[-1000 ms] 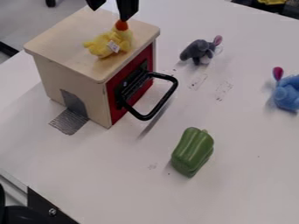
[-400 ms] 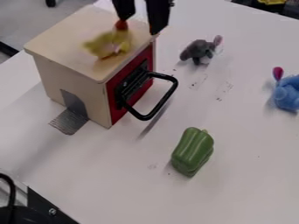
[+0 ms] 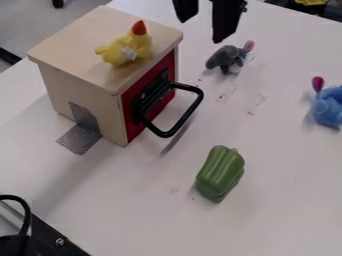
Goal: Open the drawer
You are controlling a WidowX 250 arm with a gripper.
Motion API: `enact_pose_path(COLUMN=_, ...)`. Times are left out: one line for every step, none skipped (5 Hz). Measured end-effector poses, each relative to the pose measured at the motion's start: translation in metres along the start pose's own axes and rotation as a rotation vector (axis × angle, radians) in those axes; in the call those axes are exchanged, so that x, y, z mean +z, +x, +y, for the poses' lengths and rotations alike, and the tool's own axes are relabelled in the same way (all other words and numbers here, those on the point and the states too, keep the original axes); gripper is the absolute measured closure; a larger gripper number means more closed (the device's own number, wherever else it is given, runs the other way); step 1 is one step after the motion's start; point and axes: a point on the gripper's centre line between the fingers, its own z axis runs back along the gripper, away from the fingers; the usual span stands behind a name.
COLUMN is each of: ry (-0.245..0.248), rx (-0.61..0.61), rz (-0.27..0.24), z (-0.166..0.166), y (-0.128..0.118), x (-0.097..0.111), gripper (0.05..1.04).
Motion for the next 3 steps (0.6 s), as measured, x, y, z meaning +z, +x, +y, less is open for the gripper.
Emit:
enact_pose_path(ry=0.017, rx=0.006, rz=0.059, z=0.000, y=-0.004, x=-0.021, gripper=0.085)
enact_pose_path(ry=0.043, rx=-0.009, rz=0.139, z=0.003, y=-0.015, x=-0.051, gripper=0.085)
enact_pose_path(ry=0.076, rx=-0.032, rz=0.165, z=0.005, y=-0.021, x=-0.067, gripper=0.085)
